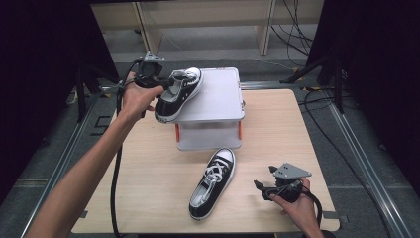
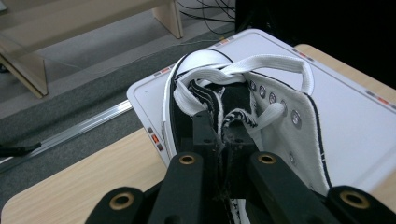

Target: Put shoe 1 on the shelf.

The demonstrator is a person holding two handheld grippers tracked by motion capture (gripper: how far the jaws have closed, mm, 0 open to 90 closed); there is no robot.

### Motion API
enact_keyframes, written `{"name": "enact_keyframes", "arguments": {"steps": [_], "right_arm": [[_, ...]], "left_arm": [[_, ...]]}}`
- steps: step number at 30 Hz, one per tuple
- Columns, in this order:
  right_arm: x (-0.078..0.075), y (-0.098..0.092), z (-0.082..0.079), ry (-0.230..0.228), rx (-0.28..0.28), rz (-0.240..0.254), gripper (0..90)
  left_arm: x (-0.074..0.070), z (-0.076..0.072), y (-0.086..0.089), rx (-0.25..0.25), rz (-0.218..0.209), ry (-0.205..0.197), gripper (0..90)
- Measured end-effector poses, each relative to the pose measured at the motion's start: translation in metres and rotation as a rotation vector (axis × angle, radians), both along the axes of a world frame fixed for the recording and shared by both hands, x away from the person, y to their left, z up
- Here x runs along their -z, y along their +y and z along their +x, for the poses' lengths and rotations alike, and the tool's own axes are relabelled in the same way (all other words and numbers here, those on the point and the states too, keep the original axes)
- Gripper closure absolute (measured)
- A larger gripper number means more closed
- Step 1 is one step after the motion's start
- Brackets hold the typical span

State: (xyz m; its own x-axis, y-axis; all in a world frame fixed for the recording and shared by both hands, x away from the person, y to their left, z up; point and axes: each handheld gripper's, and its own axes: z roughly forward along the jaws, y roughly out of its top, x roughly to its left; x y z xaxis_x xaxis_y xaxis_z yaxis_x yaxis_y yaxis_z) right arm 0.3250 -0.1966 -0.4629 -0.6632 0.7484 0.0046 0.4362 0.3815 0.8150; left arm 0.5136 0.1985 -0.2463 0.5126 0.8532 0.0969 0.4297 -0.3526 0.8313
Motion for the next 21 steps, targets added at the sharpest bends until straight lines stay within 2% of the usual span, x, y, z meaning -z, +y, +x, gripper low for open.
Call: {"name": "enact_keyframes", "arguments": {"steps": [4,11,17,21], "right_arm": [[-0.001,0.000,0.000,-0.006,-0.002,0.002,25.2],[-0.001,-0.001,0.000,-0.020,-0.002,-0.009,25.2],[-0.001,-0.001,0.001,-0.018,-0.007,-0.008,25.2],[-0.001,-0.001,0.002,-0.026,-0.009,-0.013,25.2]], "left_arm": [[0.001,0.015,-0.004,-0.044,-0.007,-0.006,86.1],[0.008,0.035,-0.015,-0.130,-0.076,-0.016,86.0],[0.014,0.043,-0.030,-0.149,-0.079,-0.005,85.9],[0.016,0.045,-0.039,-0.163,-0.101,-0.016,85.8]]}}
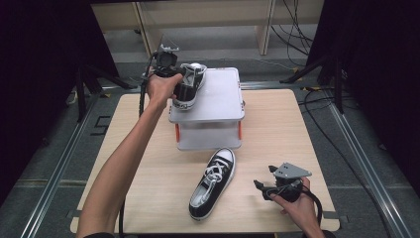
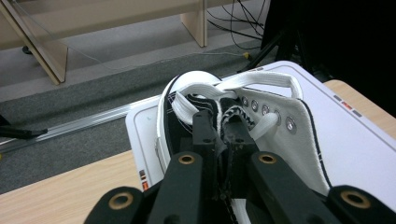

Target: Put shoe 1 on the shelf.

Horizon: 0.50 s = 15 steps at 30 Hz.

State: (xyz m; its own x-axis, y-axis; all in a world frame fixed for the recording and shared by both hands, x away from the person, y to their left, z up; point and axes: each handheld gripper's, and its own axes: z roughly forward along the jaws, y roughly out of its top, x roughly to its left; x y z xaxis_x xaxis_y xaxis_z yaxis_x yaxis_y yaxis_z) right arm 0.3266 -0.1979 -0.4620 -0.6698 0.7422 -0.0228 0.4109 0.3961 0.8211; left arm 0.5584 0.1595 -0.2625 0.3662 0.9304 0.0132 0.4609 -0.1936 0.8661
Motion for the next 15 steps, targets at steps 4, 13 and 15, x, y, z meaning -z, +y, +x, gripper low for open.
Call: {"name": "enact_keyframes", "arguments": {"steps": [4,13,15], "right_arm": [[0.000,0.000,0.000,-0.002,0.000,0.003,25.2],[0.000,0.000,0.000,0.009,-0.001,0.006,25.2],[0.000,0.000,0.000,-0.004,0.000,-0.005,25.2]], "left_arm": [[0.003,0.001,-0.005,-0.014,-0.007,-0.018,85.8],[0.010,-0.006,-0.004,0.005,-0.046,-0.026,84.7],[0.008,-0.009,-0.005,0.013,-0.051,-0.034,85.0]]}}
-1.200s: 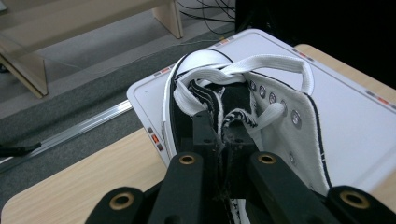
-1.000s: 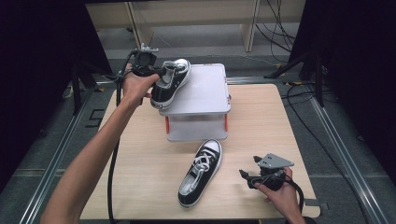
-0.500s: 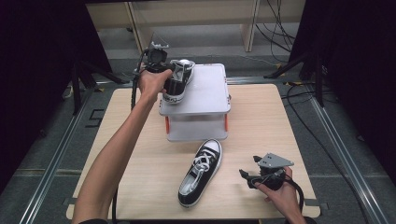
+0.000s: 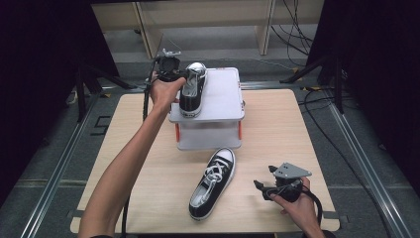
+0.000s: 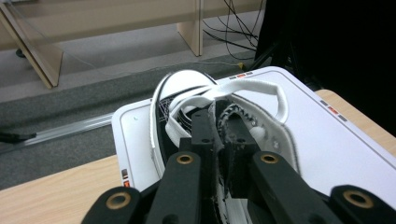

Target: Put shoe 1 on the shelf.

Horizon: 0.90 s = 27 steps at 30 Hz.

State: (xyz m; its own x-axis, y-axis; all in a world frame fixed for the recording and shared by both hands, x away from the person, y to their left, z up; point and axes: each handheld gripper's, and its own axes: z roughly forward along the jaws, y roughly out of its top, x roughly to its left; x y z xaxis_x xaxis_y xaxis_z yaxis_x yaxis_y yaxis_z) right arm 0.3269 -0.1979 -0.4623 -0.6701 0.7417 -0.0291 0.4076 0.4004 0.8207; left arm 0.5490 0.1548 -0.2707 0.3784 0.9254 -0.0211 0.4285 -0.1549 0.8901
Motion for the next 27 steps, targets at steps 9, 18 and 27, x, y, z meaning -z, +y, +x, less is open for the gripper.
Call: {"name": "enact_keyframes", "arguments": {"steps": [9,18,27], "right_arm": [[0.001,0.001,-0.001,0.037,0.000,0.016,25.1],[0.000,0.001,-0.001,0.017,-0.002,0.008,25.1],[0.001,0.001,-0.001,0.017,0.002,0.001,25.1]], "left_arm": [[-0.002,-0.002,0.000,0.019,0.028,0.015,84.5],[-0.010,-0.014,0.011,0.039,0.065,0.043,53.2],[-0.016,-0.053,0.030,0.162,0.102,0.050,34.8]]}}
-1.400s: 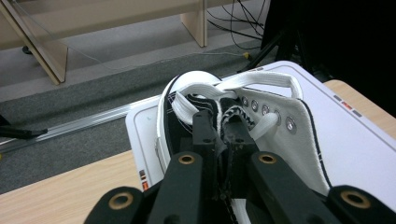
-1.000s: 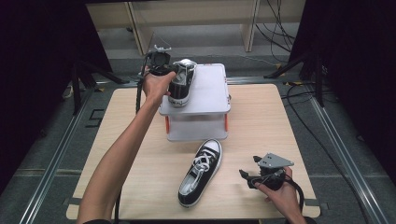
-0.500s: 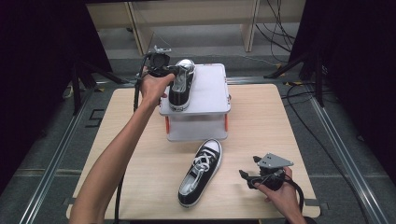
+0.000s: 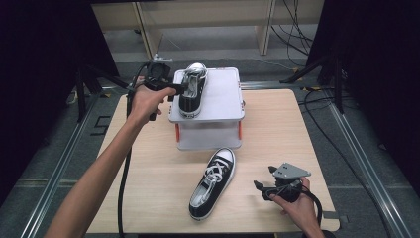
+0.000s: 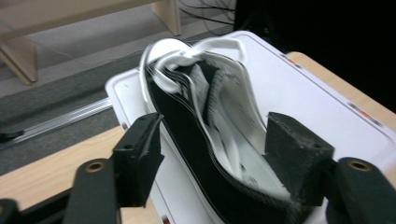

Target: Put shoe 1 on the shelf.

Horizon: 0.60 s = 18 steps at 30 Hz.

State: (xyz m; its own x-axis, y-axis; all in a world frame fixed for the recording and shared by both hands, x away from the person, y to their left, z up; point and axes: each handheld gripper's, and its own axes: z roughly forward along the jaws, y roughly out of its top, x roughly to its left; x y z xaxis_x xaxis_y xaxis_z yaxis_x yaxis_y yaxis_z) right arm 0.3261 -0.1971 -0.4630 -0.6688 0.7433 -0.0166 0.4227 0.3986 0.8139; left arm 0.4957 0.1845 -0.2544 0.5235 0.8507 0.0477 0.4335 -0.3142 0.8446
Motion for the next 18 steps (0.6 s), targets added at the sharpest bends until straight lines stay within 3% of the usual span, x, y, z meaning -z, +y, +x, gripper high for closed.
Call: {"name": "enact_keyframes", "arguments": {"steps": [4,6,7,8,10,11,12,16,17,18], "right_arm": [[0.000,0.000,0.000,-0.001,0.004,-0.001,25.1],[0.000,0.000,0.000,0.002,-0.001,0.006,25.1],[0.000,0.000,0.000,-0.001,-0.006,0.010,25.0],[0.000,0.000,0.000,0.006,0.000,0.017,24.9],[0.000,0.001,0.000,0.021,0.000,0.031,25.0],[0.000,0.001,0.000,0.012,0.001,0.023,25.0],[0.000,0.002,-0.001,0.033,0.008,0.038,24.9],[0.001,0.004,-0.001,0.049,0.002,0.067,24.9],[0.000,0.005,-0.002,0.054,0.003,0.074,24.9],[-0.001,0.006,-0.003,0.064,0.005,0.075,24.9]], "left_arm": [[0.004,-0.026,0.009,0.047,-0.018,-0.001,28.4],[0.009,-0.043,0.016,0.072,-0.006,-0.006,24.6],[0.012,-0.050,0.016,0.066,-0.037,-0.001,24.5],[0.016,-0.058,0.019,0.079,-0.028,0.004,22.6],[0.028,-0.074,0.025,0.088,-0.052,0.005,21.8],[0.030,-0.079,0.029,0.101,-0.029,0.011,21.4],[0.038,-0.087,0.032,0.099,-0.055,0.010,21.1],[0.060,-0.106,0.043,0.094,-0.068,0.014,20.4],[0.065,-0.110,0.047,0.093,-0.041,0.009,20.1],[0.072,-0.114,0.050,0.085,-0.043,0.004,20.0]]}}
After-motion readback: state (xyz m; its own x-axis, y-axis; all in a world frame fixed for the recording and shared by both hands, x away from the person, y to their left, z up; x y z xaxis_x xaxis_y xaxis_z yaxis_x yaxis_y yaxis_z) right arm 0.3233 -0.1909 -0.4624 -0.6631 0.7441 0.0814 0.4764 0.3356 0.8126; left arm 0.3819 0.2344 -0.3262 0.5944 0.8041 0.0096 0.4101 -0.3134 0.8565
